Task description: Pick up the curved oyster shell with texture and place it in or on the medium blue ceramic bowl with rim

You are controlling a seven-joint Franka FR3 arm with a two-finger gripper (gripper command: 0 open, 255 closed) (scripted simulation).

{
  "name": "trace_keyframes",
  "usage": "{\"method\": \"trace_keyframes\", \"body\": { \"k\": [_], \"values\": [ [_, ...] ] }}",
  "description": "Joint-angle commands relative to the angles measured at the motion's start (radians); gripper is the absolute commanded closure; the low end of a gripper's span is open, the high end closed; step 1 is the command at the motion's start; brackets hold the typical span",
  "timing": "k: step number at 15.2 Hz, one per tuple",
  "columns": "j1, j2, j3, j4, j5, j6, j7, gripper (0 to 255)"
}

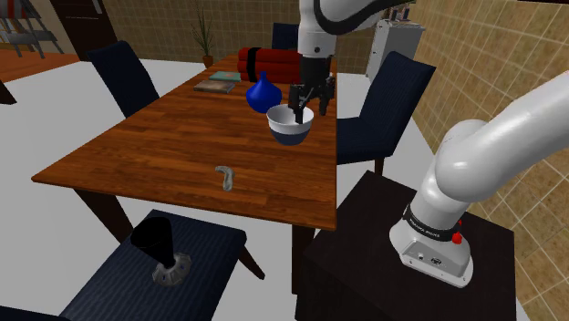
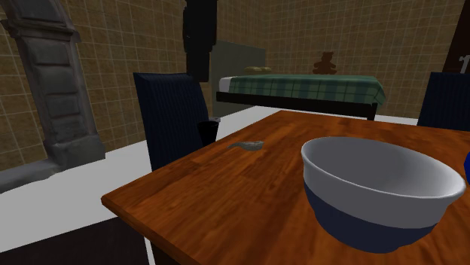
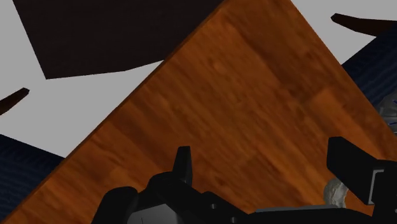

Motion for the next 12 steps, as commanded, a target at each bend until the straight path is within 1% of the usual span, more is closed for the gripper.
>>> {"method": "trace_keyframes", "body": {
  "k": [1, 7, 12],
  "values": [
    [0.006, 0.068, 0.029, 0.014, 0.003, 0.067, 0.032, 0],
    [0.013, 0.273, 0.102, 0.075, -0.022, 0.241, 0.129, 0],
    [0.018, 0.46, 0.148, 0.166, -0.085, 0.356, 0.228, 0]
  ]
}}
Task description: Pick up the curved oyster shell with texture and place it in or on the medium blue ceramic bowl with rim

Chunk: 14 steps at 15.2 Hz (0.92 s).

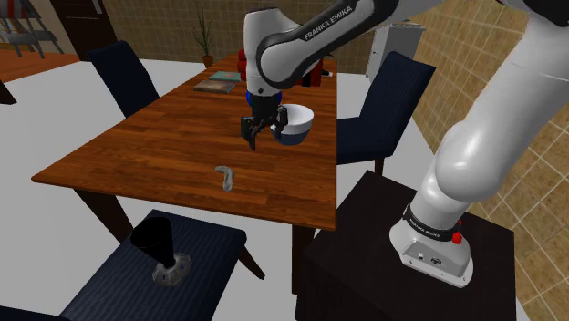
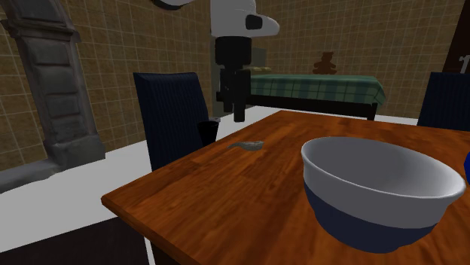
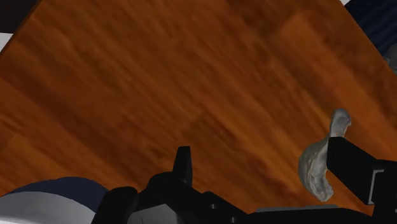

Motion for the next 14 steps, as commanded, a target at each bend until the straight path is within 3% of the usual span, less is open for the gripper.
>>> {"method": "trace_keyframes", "body": {
  "k": [1, 10, 14],
  "values": [
    [0.004, 0.082, 0.017, 0.044, -0.033, 0.045, 0.046, 0],
    [0.062, 0.421, 0.019, 0.298, -0.208, 0.139, 0.231, 0],
    [0.067, 0.456, 0.012, 0.289, -0.223, 0.183, 0.241, 0]
  ]
}}
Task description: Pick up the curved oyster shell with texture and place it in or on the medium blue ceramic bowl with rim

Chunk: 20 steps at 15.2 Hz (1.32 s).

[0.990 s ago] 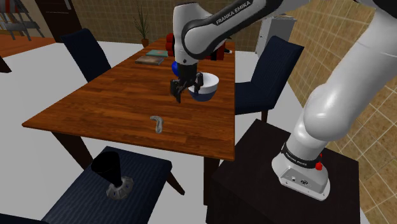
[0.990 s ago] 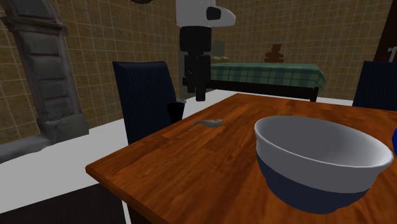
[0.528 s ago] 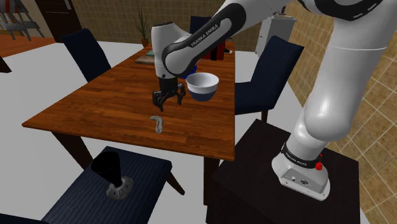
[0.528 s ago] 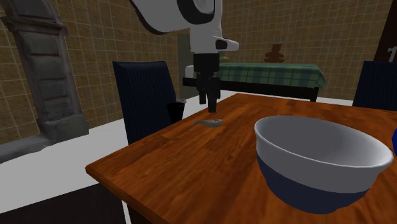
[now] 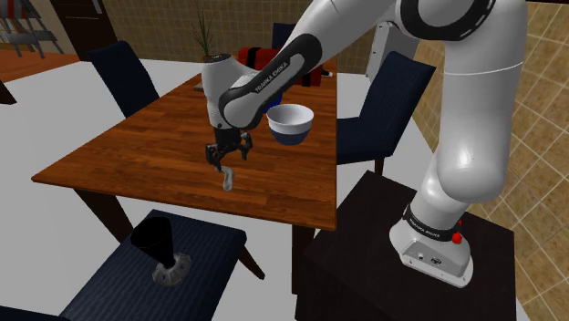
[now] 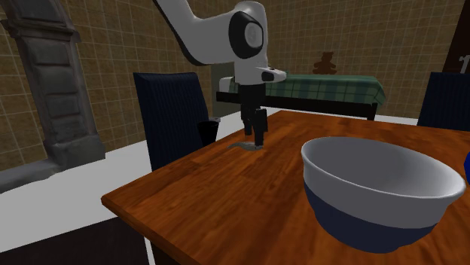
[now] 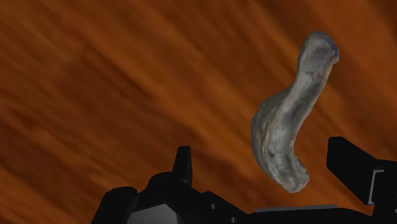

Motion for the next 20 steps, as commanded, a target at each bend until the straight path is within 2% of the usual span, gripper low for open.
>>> {"method": "trace_keyframes", "body": {
  "k": [1, 4, 11, 12, 20],
  "values": [
    [0.002, 0.02, -0.004, -0.002, -0.009, 0.022, 0.006, 0],
    [0.005, 0.044, -0.009, -0.006, -0.019, 0.049, 0.013, 0],
    [0.005, 0.044, -0.009, -0.006, -0.019, 0.048, 0.013, 0],
    [0.005, 0.044, -0.009, -0.006, -0.019, 0.048, 0.013, 255],
    [0.005, 0.044, -0.009, -0.006, -0.019, 0.048, 0.013, 255]
  ]
}}
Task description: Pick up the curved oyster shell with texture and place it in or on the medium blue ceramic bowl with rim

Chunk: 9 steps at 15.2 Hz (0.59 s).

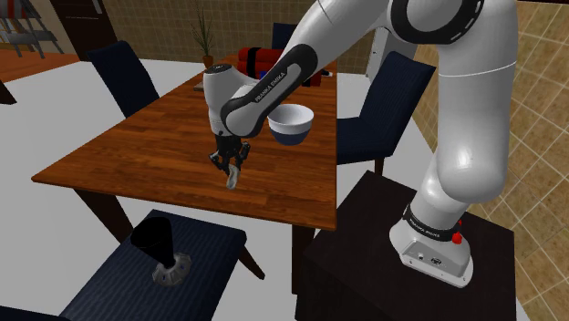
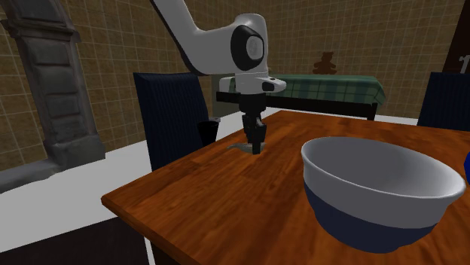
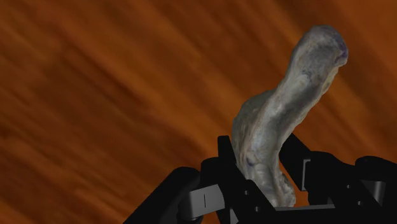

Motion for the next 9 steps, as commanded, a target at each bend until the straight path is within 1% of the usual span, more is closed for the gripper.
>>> {"method": "trace_keyframes", "body": {
  "k": [1, 9],
  "values": [
    [0.0, 0.001, 0.0, 0.0, 0.0, 0.001, 0.0, 255],
    [-0.009, -0.066, 0.014, 0.023, 0.031, -0.087, -0.023, 255]
  ]
}}
